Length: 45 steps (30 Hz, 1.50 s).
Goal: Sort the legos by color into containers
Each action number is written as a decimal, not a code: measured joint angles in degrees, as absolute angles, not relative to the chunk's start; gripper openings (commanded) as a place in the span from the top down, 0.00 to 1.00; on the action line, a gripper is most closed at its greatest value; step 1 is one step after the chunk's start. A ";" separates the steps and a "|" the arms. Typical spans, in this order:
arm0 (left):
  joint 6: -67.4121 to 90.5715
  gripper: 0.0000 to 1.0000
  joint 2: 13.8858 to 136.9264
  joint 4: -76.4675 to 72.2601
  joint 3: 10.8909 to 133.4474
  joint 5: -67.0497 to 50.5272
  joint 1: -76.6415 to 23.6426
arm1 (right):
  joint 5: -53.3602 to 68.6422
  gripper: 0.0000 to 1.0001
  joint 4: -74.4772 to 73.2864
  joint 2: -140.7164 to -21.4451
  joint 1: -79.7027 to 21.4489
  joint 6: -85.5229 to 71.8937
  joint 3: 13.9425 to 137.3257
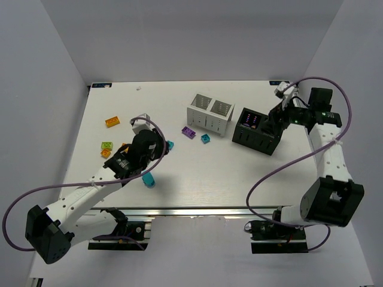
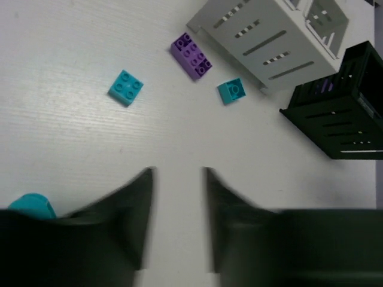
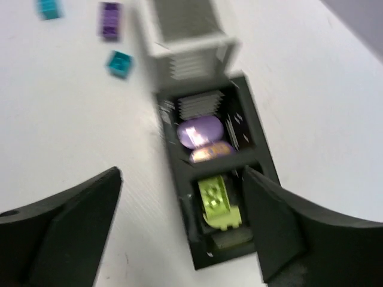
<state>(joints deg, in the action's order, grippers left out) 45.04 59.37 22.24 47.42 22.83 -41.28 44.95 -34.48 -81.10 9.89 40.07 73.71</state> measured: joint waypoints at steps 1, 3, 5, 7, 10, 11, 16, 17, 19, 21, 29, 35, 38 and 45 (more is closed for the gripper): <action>45.95 0.74 59.29 22.85 47.42 22.13 -39.97 | 49.19 0.22 -36.07 -79.55 9.41 44.62 73.23; 47.31 0.85 59.05 24.56 47.40 20.71 -37.30 | 52.58 0.45 -38.09 -77.87 6.94 49.71 73.28; 48.73 0.86 58.94 26.85 47.40 20.01 -35.18 | 54.76 0.62 -40.36 -77.58 2.44 54.24 73.25; 50.37 0.62 58.94 29.82 47.40 19.84 -33.56 | 55.05 0.77 -40.45 -77.82 -2.44 55.68 72.36; 52.99 0.40 58.94 34.63 47.37 19.79 -32.47 | 54.06 0.55 -38.59 -77.49 -9.28 54.04 68.62; 53.98 0.30 58.96 36.05 47.31 19.84 -32.25 | 53.32 0.49 -37.41 -77.34 -11.25 52.75 67.09; 58.00 0.23 59.83 41.45 46.89 19.44 -31.64 | 48.53 0.23 -31.75 -77.21 -17.39 45.50 63.22; 58.59 0.23 60.25 42.33 46.70 19.25 -31.62 | 47.53 0.20 -30.74 -77.23 -18.09 44.36 63.16; 59.57 0.22 61.39 44.01 46.22 18.74 -31.62 | 45.41 0.17 -28.21 -77.32 -19.46 40.77 63.13; 60.31 0.21 62.98 45.32 45.69 18.24 -31.62 | 43.29 0.11 -25.71 -77.58 -20.14 37.08 63.13; 61.84 0.20 67.16 47.64 43.38 17.15 -31.62 | 39.09 0.12 -20.71 -78.91 -20.91 29.89 63.00; 61.93 0.21 67.85 46.57 41.78 16.99 -31.62 | 38.96 0.12 -19.05 -79.35 -22.68 27.11 62.72; 61.60 0.22 69.69 45.60 41.30 16.86 -31.62 | 38.94 0.12 -18.76 -79.35 -22.85 26.41 62.17; 59.46 0.23 74.11 44.21 41.08 17.21 -31.62 | 38.87 0.12 -18.06 -79.35 -22.85 25.78 60.95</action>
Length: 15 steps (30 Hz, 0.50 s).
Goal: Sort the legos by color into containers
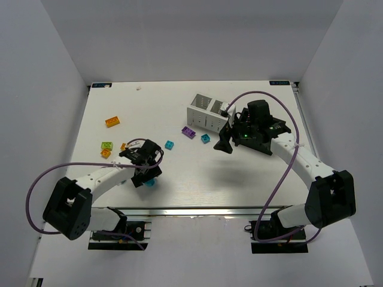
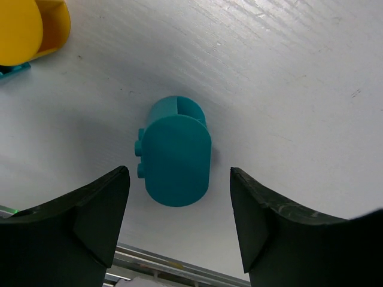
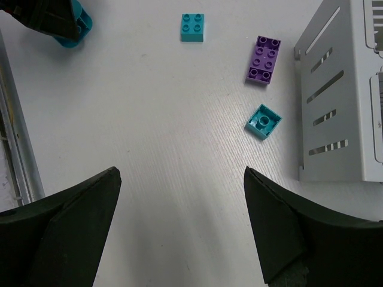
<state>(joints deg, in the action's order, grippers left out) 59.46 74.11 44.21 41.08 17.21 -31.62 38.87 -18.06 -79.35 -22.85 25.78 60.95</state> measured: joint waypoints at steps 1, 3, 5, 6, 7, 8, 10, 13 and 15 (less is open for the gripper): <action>59.24 0.23 74.59 44.07 41.08 17.32 -31.62 | 38.81 0.12 -18.09 -79.35 -22.85 25.69 60.88; 58.41 0.23 75.55 43.66 41.08 17.61 -31.62 | 38.72 0.12 -18.00 -79.35 -22.85 25.65 60.84; 57.82 0.23 76.42 43.27 41.10 17.87 -31.62 | 38.68 0.12 -17.91 -79.35 -22.85 25.65 60.84; 57.45 0.23 76.86 43.07 41.10 18.00 -31.62 | 38.68 0.12 -17.91 -79.35 -22.85 25.65 60.84; 57.23 0.23 77.32 42.96 41.10 18.11 -31.62 | 38.65 0.12 -17.87 -79.35 -22.85 25.65 60.84; 56.99 0.23 77.65 42.87 41.10 18.20 -31.62 | 38.63 0.12 -17.87 -79.35 -22.85 25.65 60.84; 56.64 0.24 78.08 42.72 41.10 18.31 -31.62 | 38.46 0.12 -17.87 -79.35 -22.85 25.65 60.84; 56.23 0.25 78.35 42.17 41.10 18.70 -31.62 | 38.24 0.12 -17.85 -79.35 -22.85 25.65 60.84; 55.96 0.26 78.35 41.82 41.10 19.09 -31.62 | 38.20 0.12 -17.85 -79.33 -22.85 25.65 60.84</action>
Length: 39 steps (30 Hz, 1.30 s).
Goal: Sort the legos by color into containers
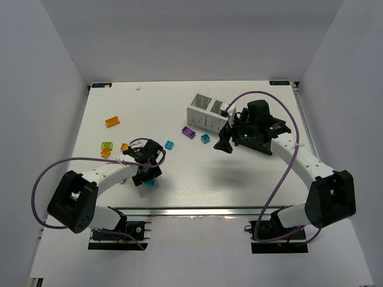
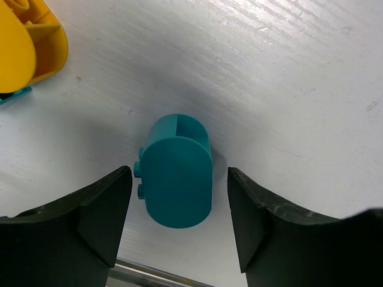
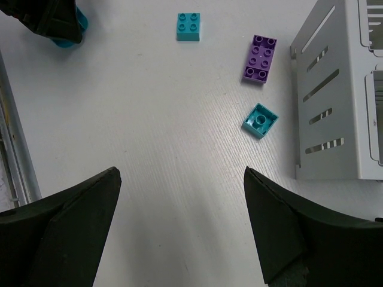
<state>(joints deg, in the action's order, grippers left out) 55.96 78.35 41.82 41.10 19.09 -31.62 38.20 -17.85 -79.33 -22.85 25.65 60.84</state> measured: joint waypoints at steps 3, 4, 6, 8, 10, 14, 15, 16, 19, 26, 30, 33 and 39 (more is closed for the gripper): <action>55.70 0.28 78.35 41.23 41.08 19.70 -31.62 | 38.02 0.12 -17.85 -79.35 -22.85 25.65 60.84; 55.55 0.28 78.35 40.95 41.01 19.99 -31.62 | 38.00 0.12 -17.87 -79.35 -22.85 25.67 60.84; 55.44 0.30 78.35 40.42 40.88 20.40 -31.62 | 37.87 0.12 -17.85 -79.35 -22.85 25.65 60.84; 55.31 0.32 78.35 40.05 40.82 20.58 -31.62 | 37.82 0.12 -17.87 -79.35 -22.85 25.67 60.84; 55.29 0.37 78.35 39.72 40.75 20.64 -31.62 | 37.76 0.12 -17.87 -79.35 -22.85 25.67 60.84; 54.94 0.41 78.35 39.27 40.69 20.97 -31.62 | 37.63 0.12 -17.89 -79.35 -22.85 25.65 60.84; 54.89 0.42 78.35 39.09 40.69 21.04 -31.62 | 37.60 0.12 -17.89 -79.35 -22.85 25.67 60.84; 54.85 0.48 78.35 38.92 40.66 21.10 -31.62 | 37.60 0.12 -17.89 -79.35 -22.85 25.65 60.84; 54.57 0.63 78.35 38.57 40.62 21.39 -31.62 | 37.56 0.12 -17.89 -79.35 -22.85 25.65 60.84; 52.80 0.94 76.55 36.97 40.66 19.99 -31.62 | 36.75 0.19 -17.89 -79.33 -22.85 25.61 60.84; 49.80 0.99 71.57 33.01 42.85 15.86 -31.62 | 35.66 0.57 -17.82 -79.09 -22.65 24.86 60.84; 47.33 1.00 69.65 28.29 47.09 12.86 -31.68 | 35.18 0.98 -17.37 -78.02 -21.47 23.94 60.84; 41.87 1.00 74.76 17.30 58.94 7.60 -33.87 | 34.17 1.00 -13.15 -72.88 -13.76 20.45 60.75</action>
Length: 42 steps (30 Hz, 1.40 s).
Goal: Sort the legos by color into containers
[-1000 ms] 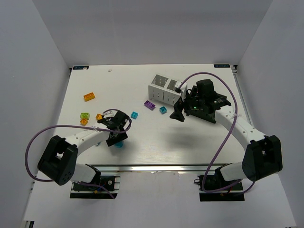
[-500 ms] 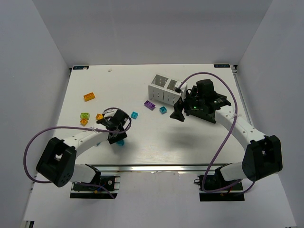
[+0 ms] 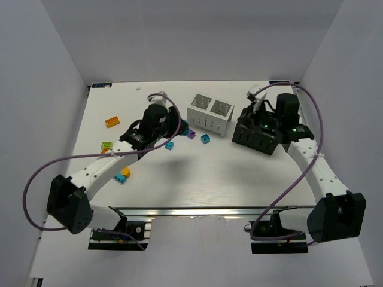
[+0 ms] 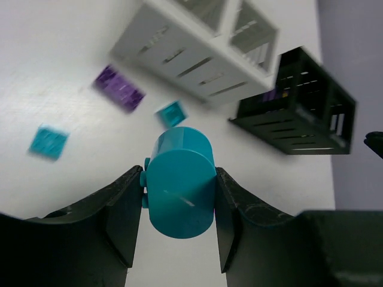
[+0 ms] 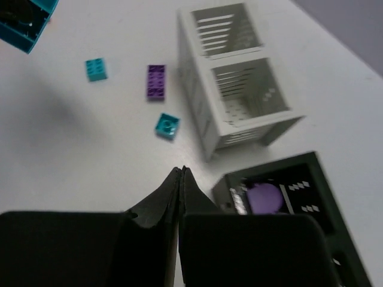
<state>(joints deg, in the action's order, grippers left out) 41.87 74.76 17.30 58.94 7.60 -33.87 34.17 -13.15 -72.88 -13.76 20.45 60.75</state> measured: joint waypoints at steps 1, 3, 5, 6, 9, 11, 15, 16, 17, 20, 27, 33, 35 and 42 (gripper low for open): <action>40.88 1.00 76.86 15.22 61.10 6.76 -34.41 | 34.04 1.00 -11.68 -71.81 -12.08 19.94 60.55; 39.27 1.00 81.28 11.53 64.86 5.32 -35.33 | 33.82 1.00 -9.43 -69.76 -8.73 19.44 59.92; 37.78 1.00 86.17 8.49 68.86 3.84 -36.05 | 33.87 0.98 -7.90 -68.47 -6.61 19.57 59.35; 37.12 1.00 88.92 6.76 70.81 3.22 -36.36 | 34.26 0.89 -7.29 -67.57 -5.61 20.12 58.81; 35.53 1.00 95.70 1.87 75.24 0.97 -37.21 | 36.25 0.54 -5.63 -64.95 -4.62 21.89 55.70; 34.39 1.00 99.83 -0.69 77.82 -0.16 -37.69 | 38.17 0.11 -5.43 -63.18 -4.45 23.16 53.58; 32.25 1.00 107.15 -4.54 83.72 -1.30 -38.63 | 42.24 0.11 -5.39 -61.21 -4.43 25.96 51.42; 31.66 1.00 108.84 -5.32 85.52 -1.39 -38.87 | 43.05 0.11 -5.28 -60.95 -4.43 26.17 51.11; 31.07 1.00 110.26 -6.02 86.94 -1.39 -39.05 | 43.70 0.11 -5.26 -60.73 -4.38 26.33 50.78; 29.23 1.00 113.99 -8.03 91.07 -1.28 -39.59 | 44.86 0.11 -5.34 -60.38 -4.19 26.55 50.22; 25.61 1.00 119.50 -8.60 97.08 2.72 -40.12 | 45.23 0.11 -5.34 -59.37 -3.84 26.61 48.88; 23.22 0.98 121.73 -7.86 98.30 5.89 -40.14 | 45.23 0.11 -4.86 -59.27 -3.16 26.57 48.84; 22.52 0.89 122.08 -7.55 98.63 6.59 -40.12 | 45.25 0.10 -4.86 -59.29 -3.05 26.55 48.84; 22.06 0.45 123.74 -6.76 100.27 7.11 -40.14 | 45.41 0.10 -4.69 -59.29 -3.01 26.41 48.84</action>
<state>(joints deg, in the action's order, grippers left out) 22.06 123.74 -6.76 100.27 7.11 -40.14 45.41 -4.69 -59.29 -3.01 26.41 48.84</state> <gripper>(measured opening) 0.561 0.895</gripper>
